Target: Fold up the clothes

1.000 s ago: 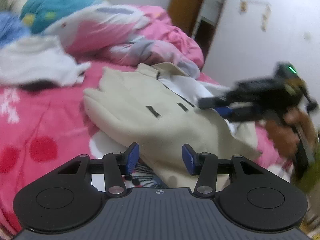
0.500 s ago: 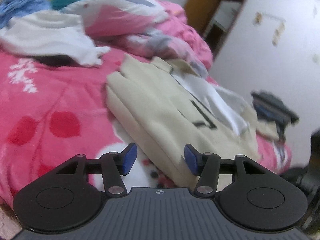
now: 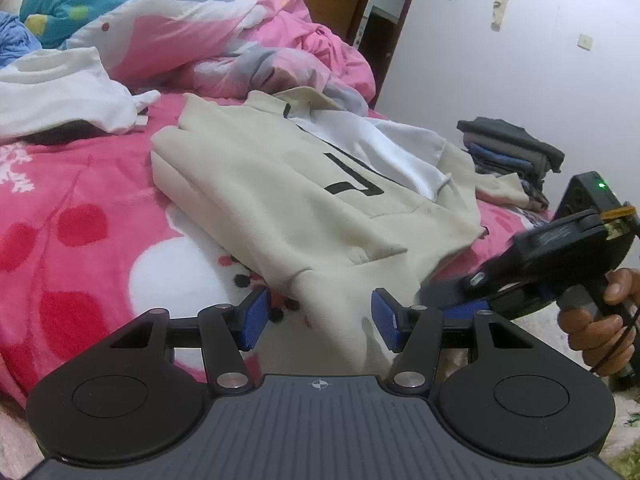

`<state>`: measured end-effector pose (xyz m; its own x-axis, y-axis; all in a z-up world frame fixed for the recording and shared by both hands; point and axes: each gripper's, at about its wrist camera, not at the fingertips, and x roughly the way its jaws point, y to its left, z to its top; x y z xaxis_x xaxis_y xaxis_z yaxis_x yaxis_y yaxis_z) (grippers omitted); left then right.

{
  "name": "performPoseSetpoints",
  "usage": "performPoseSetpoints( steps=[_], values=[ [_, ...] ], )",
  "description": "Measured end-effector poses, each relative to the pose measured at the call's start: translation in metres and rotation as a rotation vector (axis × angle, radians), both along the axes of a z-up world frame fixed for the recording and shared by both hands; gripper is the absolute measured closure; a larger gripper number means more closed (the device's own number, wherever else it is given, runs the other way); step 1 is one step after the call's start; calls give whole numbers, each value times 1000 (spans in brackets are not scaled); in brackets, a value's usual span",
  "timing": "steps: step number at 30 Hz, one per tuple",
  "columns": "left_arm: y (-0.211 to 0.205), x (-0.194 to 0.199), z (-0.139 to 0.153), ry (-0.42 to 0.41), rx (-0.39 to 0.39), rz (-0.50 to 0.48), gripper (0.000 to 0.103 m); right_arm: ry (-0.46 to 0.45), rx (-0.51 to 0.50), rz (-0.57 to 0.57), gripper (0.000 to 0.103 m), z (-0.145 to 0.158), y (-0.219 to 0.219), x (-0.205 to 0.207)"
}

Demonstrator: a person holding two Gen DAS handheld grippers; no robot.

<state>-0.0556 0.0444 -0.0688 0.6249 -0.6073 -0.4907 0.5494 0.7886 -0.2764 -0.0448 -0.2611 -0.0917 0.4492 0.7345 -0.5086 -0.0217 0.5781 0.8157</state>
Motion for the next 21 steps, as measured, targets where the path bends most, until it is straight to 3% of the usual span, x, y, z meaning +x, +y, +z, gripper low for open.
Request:
performPoseSetpoints(
  steps=[1, 2, 5, 9, 12, 17, 21],
  values=[
    [1, -1, 3, -10, -3, 1, 47, -26, 12, -4, 95, 6, -1, -2],
    [3, -3, 7, -21, -8, 3, 47, -54, 25, -8, 97, 13, -2, -4],
    [11, -6, 15, -44, -52, -1, 46, -214, 73, -63, 98, 49, -15, -12],
    [10, -9, 25, -101, -35, -5, 44, -257, 124, -126, 98, 69, -31, -6],
    [1, -16, 33, -189, 7, -1, 28, -368, 146, -94, 98, 94, -25, -1],
    [-10, -17, 39, -304, 20, 23, 11, -534, 171, -60, 98, 145, -24, 27],
    [0, 7, 39, -325, -22, 109, 11, -686, 105, 7, 98, 207, 3, 76]
  ],
)
